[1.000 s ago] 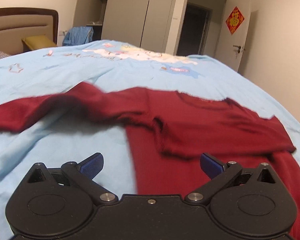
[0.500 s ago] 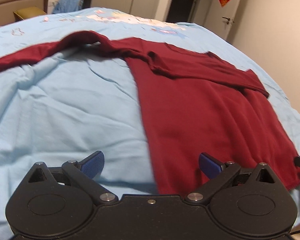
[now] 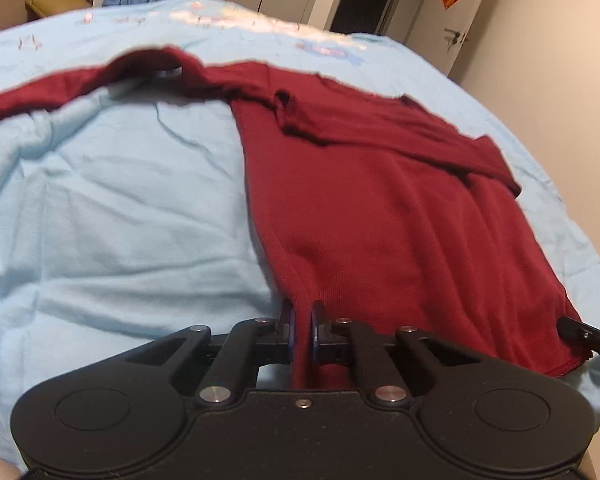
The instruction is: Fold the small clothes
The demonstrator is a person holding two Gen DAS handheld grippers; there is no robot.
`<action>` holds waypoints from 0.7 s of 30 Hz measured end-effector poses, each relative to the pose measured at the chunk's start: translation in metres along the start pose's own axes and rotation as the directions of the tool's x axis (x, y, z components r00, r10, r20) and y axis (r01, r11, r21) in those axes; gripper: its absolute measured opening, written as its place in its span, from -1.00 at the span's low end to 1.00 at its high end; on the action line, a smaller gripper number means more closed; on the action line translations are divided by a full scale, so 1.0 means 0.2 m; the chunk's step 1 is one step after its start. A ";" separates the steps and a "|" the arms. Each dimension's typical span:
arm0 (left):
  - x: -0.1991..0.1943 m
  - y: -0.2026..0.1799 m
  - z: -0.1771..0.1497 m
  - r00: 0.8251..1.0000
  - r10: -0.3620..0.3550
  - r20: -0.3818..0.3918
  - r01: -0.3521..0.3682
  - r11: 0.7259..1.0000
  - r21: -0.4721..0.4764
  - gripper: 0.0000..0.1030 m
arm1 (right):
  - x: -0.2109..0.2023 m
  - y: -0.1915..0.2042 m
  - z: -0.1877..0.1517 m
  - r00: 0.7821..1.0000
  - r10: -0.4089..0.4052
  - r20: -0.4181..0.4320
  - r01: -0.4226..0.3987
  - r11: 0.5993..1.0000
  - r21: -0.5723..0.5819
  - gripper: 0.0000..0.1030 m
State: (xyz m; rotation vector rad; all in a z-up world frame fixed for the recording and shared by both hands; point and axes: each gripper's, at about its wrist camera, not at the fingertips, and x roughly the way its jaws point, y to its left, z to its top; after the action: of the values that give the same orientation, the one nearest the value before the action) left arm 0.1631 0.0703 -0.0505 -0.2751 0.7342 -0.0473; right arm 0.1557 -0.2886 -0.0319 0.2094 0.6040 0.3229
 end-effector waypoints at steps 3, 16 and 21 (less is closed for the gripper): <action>-0.12 -0.01 0.03 0.997 0.030 0.066 -0.034 0.998 0.051 -0.91 | -0.10 0.00 0.04 1.000 0.007 0.031 -0.007 1.000 -0.002 -0.88; -0.29 0.16 -0.11 0.996 0.086 0.001 -0.086 0.995 0.055 -0.93 | -0.29 0.03 -0.07 0.994 -0.076 -0.083 0.070 0.995 -0.074 -0.89; -0.24 0.18 -0.14 0.996 0.082 -0.017 -0.082 0.996 0.044 -0.89 | -0.24 0.00 -0.11 0.991 -0.089 -0.104 0.083 0.995 -0.062 -0.89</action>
State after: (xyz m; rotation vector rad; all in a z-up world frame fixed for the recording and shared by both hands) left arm 0.1076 0.1050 -0.0478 -0.2032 0.7611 0.0121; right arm 0.1054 -0.3023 -0.0255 0.1108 0.7061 0.2687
